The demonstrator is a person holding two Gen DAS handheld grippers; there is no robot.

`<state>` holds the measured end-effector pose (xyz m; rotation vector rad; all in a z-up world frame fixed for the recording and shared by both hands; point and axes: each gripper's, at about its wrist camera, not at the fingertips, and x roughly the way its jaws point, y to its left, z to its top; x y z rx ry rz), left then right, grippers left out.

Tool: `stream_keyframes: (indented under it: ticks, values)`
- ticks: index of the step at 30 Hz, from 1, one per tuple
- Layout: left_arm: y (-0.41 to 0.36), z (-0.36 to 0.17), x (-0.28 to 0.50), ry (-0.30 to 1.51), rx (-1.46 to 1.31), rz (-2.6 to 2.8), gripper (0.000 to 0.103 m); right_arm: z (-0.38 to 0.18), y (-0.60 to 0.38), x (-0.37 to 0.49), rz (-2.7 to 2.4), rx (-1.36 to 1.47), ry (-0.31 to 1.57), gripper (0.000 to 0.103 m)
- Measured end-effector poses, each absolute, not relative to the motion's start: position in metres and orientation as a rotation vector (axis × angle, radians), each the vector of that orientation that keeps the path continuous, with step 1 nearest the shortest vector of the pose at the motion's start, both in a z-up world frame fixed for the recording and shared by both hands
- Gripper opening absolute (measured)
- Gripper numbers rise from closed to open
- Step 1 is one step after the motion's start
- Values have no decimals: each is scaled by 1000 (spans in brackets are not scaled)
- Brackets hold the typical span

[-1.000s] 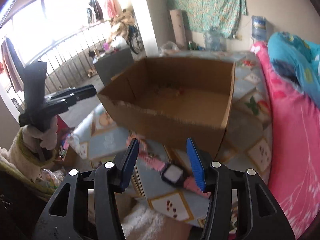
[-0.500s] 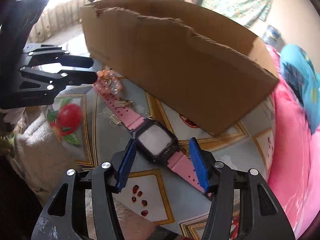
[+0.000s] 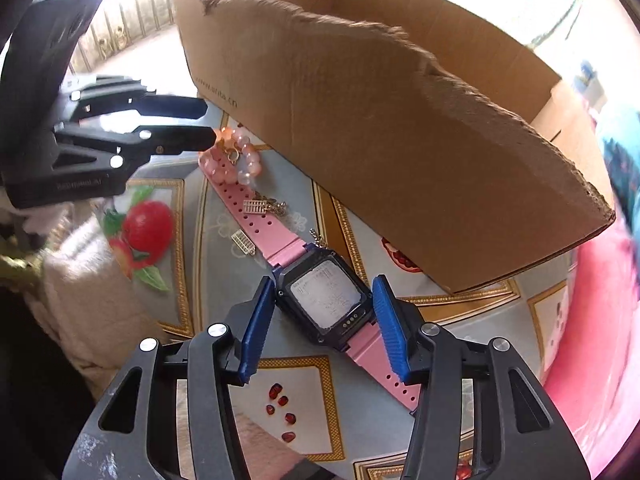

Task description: Organize jewelry

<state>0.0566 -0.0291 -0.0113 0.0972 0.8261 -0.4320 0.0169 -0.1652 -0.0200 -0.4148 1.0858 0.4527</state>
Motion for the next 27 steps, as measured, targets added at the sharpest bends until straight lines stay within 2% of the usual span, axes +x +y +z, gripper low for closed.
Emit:
stream_keyframes:
  ticks: [4, 5, 6, 7, 10, 15, 16, 17, 19, 27]
  values:
    - [-23, -5, 52, 804, 92, -455, 36, 2, -189, 50, 500, -230, 1182, 46]
    - [-22, -4, 50, 796, 94, -464, 36, 7, -195, 54, 513, -173, 1205, 20]
    - [-21, -2, 48, 790, 96, -471, 36, 12, -200, 60, 536, -113, 1231, 17]
    - [-21, -1, 45, 785, 98, -481, 36, 17, -209, 70, 540, -41, 1272, 1]
    - [-22, 2, 38, 769, 103, -514, 37, 25, -226, 90, 481, -1, 1319, 0]
    - [-32, -1, 29, 762, 144, -545, 38, 35, -232, 89, 472, -62, 1274, 5]
    - [-35, -2, 27, 762, 149, -552, 38, 35, -231, 87, 476, -97, 1249, 9]
    - [-36, -4, 26, 765, 152, -560, 38, 39, -229, 81, 479, -147, 1217, 22]
    - [-41, -7, 26, 779, 158, -567, 38, 47, -221, 72, 474, -233, 1165, 37]
    - [-50, -10, 26, 781, 175, -589, 38, 3, -183, 14, 440, -593, 1083, 48]
